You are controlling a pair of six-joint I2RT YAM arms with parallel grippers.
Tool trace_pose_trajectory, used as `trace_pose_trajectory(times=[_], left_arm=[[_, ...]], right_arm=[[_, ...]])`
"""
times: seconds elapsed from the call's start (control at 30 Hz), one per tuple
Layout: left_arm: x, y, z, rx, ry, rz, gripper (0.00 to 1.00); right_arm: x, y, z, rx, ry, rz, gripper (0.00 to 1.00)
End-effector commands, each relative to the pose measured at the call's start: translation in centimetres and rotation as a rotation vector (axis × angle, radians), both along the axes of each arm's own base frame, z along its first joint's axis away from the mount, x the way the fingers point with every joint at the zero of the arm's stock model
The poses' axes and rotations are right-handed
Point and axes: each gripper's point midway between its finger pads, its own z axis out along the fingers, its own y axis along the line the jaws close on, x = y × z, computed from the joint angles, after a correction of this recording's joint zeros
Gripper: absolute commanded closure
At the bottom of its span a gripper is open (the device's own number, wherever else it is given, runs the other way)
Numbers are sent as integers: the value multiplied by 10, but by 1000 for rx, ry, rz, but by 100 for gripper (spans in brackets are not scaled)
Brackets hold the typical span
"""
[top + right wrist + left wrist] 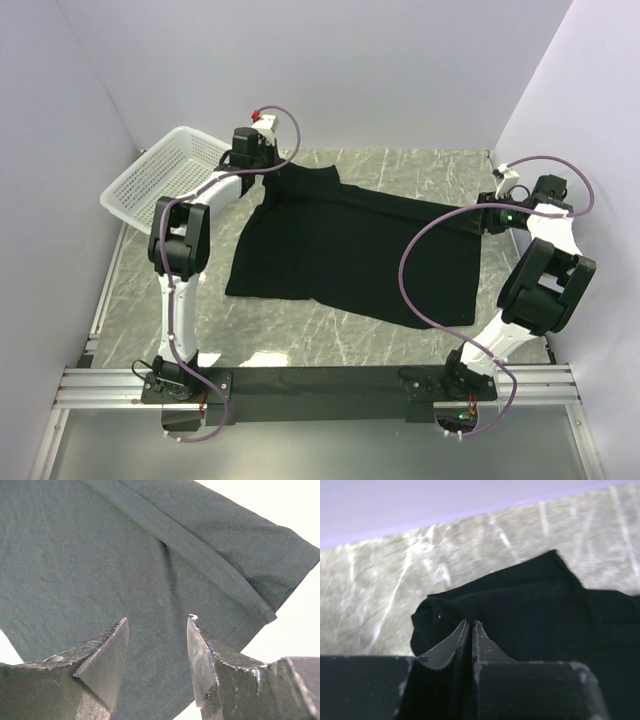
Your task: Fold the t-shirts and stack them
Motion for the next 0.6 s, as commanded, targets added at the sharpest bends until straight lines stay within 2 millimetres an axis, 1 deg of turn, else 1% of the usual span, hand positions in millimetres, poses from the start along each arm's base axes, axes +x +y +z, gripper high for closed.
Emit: trace_pose_trajectory(times=[0.0,0.03,0.07,0.13,0.17,0.23,0.27,0.3,0.37,0.4,0.43,0.5,0.53,0.57], left_arm=[[-9,-19,38,-6,-98,-143,89],[-17,-20,31,4,-63,-167,89],[-24,-23,29,8,-51,-213,88],[-34,-22,21,18,-17,-240,88],[-41,-20,16,21,-2,-246,86],[-46,-13,12,32,7,-232,84],[-49,-10,13,35,11,-228,80],[-51,-3,6,44,29,-209,78],[-50,3,4,60,34,-183,70],[-54,9,-3,75,69,-170,68],[-54,11,-4,78,78,-163,67],[-59,11,-7,77,100,-174,67],[-60,12,-7,108,84,-196,67],[-64,13,-8,110,89,-202,62]], right_arm=[[-3,1,19,-14,-53,11,43],[-3,1,20,-16,-55,10,43],[-4,-1,20,-15,-56,7,43],[-5,-2,20,-18,-57,4,43],[-5,-2,20,-14,-56,2,43],[-5,-4,21,-16,-58,-1,43],[-6,-4,21,-14,-57,-2,43],[-6,-4,21,-14,-59,-1,43],[-7,-4,21,-11,-57,-2,43],[-6,-4,21,-10,-58,-2,43],[-7,-4,21,-8,-59,-2,43],[-7,-3,23,-7,-62,-1,43],[-6,-3,22,-7,-60,0,43],[-7,-3,23,-7,-64,-1,43]])
